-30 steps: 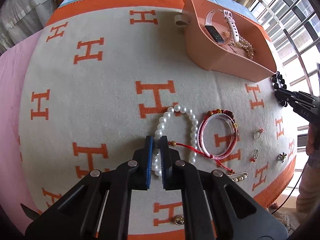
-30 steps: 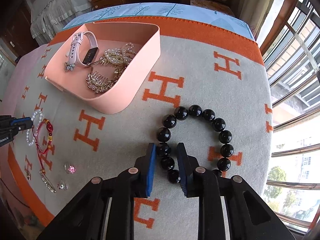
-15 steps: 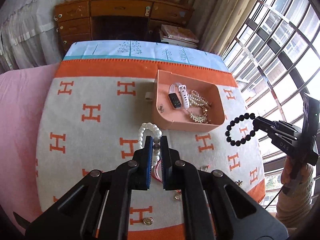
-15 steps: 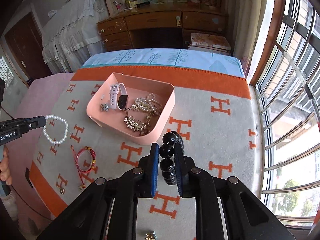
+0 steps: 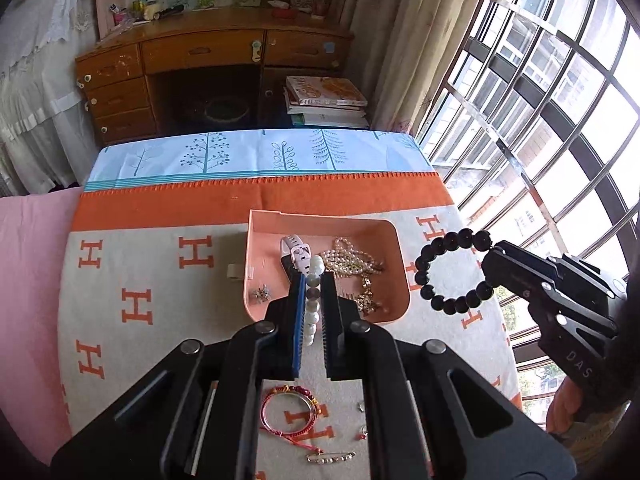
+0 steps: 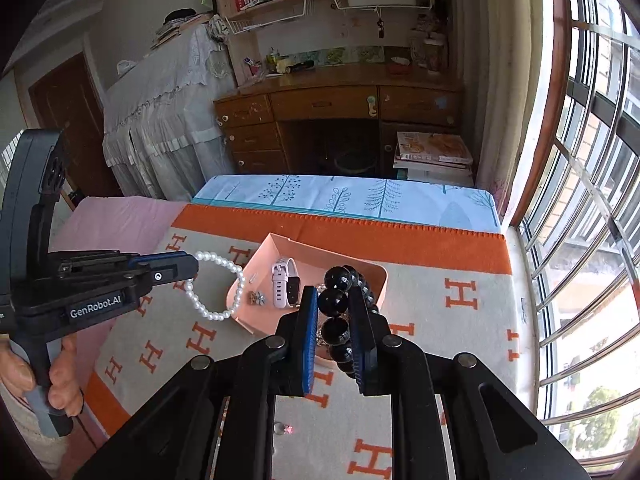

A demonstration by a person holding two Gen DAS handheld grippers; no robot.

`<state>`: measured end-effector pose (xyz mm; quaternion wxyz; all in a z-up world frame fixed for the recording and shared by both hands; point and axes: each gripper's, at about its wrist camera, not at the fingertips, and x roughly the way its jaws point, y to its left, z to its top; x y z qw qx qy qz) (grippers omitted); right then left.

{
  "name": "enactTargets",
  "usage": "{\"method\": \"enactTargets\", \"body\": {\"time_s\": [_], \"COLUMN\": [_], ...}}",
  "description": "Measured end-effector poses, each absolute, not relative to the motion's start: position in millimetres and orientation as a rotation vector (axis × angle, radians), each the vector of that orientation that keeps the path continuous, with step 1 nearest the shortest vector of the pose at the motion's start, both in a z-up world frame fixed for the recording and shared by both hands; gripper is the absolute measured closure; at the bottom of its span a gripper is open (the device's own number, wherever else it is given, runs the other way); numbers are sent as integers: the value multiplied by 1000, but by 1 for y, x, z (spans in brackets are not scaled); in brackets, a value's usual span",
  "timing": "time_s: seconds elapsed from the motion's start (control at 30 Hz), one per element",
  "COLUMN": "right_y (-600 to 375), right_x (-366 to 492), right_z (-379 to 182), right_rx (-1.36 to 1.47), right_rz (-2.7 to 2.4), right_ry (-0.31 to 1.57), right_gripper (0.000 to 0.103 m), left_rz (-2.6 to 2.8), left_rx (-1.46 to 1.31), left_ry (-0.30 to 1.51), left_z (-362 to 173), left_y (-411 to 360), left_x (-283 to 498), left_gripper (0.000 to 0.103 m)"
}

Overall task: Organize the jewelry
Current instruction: 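Drop the pearl bracelet into the tray with the left gripper while the right carries the bead bracelet over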

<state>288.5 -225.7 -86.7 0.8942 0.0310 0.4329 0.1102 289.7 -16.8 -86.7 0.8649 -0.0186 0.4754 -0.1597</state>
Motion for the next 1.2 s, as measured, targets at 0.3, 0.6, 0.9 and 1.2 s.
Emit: {"method": "enactTargets", "body": {"time_s": [0.3, 0.6, 0.9, 1.2], "right_y": [-230, -246, -256, -250], "right_x": [294, 303, 303, 309], "right_z": [-100, -118, -125, -125], "right_rx": [45, 78, 86, 95], "right_rz": [239, 234, 219, 233], "right_ry": [885, 892, 897, 897], "right_gripper": [88, 88, 88, 88], "left_rz": [-262, -374, -494, -463], "left_rx": [-16, -64, -62, -91], "left_ry": [1041, 1093, 1117, 1121], "left_z": [-130, -162, -173, -175], "left_y": [-27, -62, -109, -92], "left_x": [334, 351, 345, 350], "left_gripper": [98, 98, 98, 98]}}
